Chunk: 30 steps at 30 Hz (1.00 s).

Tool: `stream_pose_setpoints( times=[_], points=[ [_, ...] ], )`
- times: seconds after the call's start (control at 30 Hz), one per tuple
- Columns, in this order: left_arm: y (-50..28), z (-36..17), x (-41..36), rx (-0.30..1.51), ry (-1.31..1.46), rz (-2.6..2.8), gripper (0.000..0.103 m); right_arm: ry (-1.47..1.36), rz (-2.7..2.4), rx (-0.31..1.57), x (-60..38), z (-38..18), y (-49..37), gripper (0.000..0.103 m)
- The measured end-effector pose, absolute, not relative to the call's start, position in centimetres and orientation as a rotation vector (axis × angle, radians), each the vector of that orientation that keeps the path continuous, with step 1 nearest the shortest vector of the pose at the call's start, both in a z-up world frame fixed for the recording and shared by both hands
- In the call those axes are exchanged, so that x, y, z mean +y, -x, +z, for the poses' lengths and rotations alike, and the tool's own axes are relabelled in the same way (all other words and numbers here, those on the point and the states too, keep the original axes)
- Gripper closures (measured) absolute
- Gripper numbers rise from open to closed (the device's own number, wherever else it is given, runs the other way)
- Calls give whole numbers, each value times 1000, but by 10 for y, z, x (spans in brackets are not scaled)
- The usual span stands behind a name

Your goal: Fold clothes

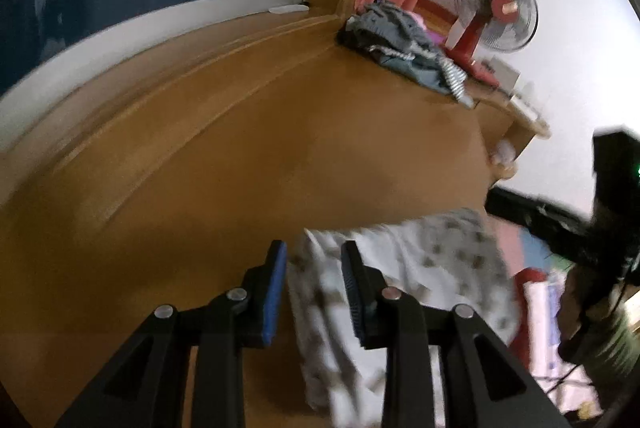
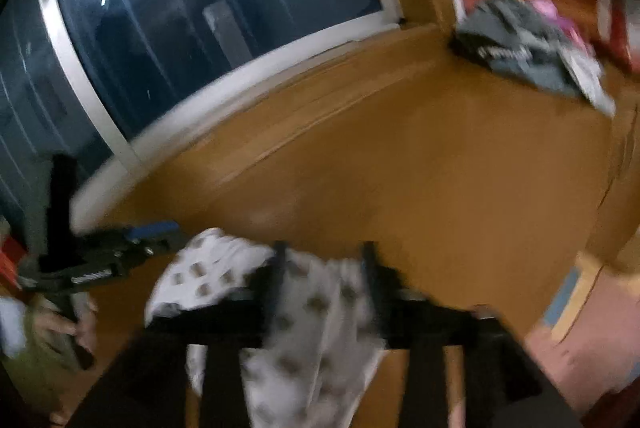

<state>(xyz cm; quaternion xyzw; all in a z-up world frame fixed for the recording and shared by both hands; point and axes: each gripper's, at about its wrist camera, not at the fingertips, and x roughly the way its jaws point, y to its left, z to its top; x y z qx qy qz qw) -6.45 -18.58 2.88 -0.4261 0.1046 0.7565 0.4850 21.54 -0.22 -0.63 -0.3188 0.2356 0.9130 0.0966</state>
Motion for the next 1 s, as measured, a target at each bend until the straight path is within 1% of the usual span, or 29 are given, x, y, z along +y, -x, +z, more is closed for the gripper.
stream_pose_setpoints(
  times=[0.03, 0.07, 0.1, 0.17, 0.2, 0.27, 0.3, 0.33, 0.4, 0.47, 0.63, 0.73, 0.8, 0.9, 0.93, 1.0],
  points=[
    [60, 30, -190, 211, 1047, 1814, 55, 930, 2706, 759, -2, -8, -226, 48],
    [56, 30, -194, 174, 1056, 1788, 44, 916, 2708, 820, -2, -9, -237, 48],
    [53, 29, -194, 163, 1061, 1774, 38, 901, 2708, 882, -2, -10, -248, 48],
    [46, 25, -193, 142, 1070, 1746, 35, 935, 2700, 922, -4, -20, -249, 48],
    [43, 23, -192, 145, 1073, 1740, 35, 976, 2696, 887, -4, -28, -239, 48],
    [38, 10, -178, 295, 1071, 1828, 35, 1058, 2683, 814, -4, -44, -219, 48],
    [40, 0, -174, 363, 1086, 1870, 31, 1099, 2676, 777, -4, -53, -209, 48],
    [45, -11, -172, 365, 1113, 1883, 31, 1124, 2659, 754, 0, -61, -198, 48],
    [56, -17, -180, 262, 1181, 1894, 23, 1113, 2658, 804, 7, -61, -196, 48],
    [62, -16, -189, 205, 1217, 1908, 23, 1101, 2657, 856, 14, -60, -194, 48],
    [55, 12, -204, 161, 1207, 1946, 25, 1028, 2730, 803, 25, -37, -218, 48],
    [40, 24, -204, 145, 1179, 1931, 25, 1038, 2763, 750, 31, -34, -207, 48],
    [32, 21, -201, 175, 1176, 1934, 25, 1069, 2781, 720, 29, -38, -194, 48],
    [27, 0, -187, 321, 1182, 2008, 25, 1174, 2772, 664, 23, -56, -182, 48],
    [29, -7, -181, 367, 1185, 2037, 23, 1201, 2773, 657, 20, -60, -185, 48],
    [40, -11, -179, 354, 1179, 2053, 23, 1242, 2777, 650, 12, -66, -192, 49]
  ],
)
